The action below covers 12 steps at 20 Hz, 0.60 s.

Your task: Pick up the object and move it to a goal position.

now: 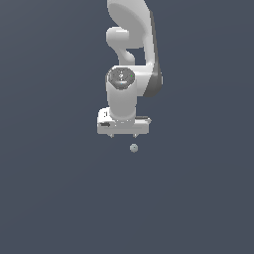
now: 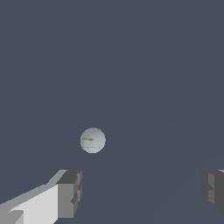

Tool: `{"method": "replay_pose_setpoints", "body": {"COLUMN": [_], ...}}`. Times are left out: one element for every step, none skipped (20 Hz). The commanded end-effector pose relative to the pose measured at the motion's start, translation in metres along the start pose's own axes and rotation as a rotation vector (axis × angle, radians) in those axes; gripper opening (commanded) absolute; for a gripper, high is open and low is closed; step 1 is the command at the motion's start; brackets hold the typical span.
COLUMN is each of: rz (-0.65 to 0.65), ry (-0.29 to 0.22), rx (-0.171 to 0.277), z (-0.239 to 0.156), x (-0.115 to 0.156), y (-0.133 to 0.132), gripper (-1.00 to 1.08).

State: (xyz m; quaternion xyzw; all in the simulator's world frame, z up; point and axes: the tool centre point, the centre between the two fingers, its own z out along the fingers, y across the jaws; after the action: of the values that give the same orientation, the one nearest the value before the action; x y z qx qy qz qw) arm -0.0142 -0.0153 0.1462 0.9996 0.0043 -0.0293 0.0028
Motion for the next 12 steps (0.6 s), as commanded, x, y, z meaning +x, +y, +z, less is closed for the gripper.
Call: {"method": "replay_pose_setpoints", "body": {"rz": [0.0, -0.001, -0.005, -0.01, -0.018, -0.028, -0.038, -0.045, -0.051, -0.054, -0.054, -0.053], "ry": [0.0, 0.0, -0.001, -0.002, -0.004, -0.006, -0.008, -0.009, -0.01, -0.011, -0.011, -0.011], "rx": [0.0, 0.0, 0.0, 0.001, 0.002, 0.003, 0.004, 0.005, 0.005, 0.006, 0.006, 0.006], "z": [0.0, 0.0, 0.0, 0.0, -0.001, -0.001, -0.001, -0.002, -0.002, -0.002, -0.002, -0.002], "x": [0.0, 0.0, 0.0, 0.0, 0.0, 0.0, 0.001, 0.001, 0.001, 0.001, 0.001, 0.001], "y": [0.0, 0.0, -0.001, -0.002, -0.004, -0.007, -0.009, -0.011, -0.012, -0.013, -0.013, -0.013], "gripper": [1.0, 1.0, 1.0, 1.0, 1.0, 1.0, 1.0, 1.0, 1.0, 1.0, 1.0, 1.0]}}
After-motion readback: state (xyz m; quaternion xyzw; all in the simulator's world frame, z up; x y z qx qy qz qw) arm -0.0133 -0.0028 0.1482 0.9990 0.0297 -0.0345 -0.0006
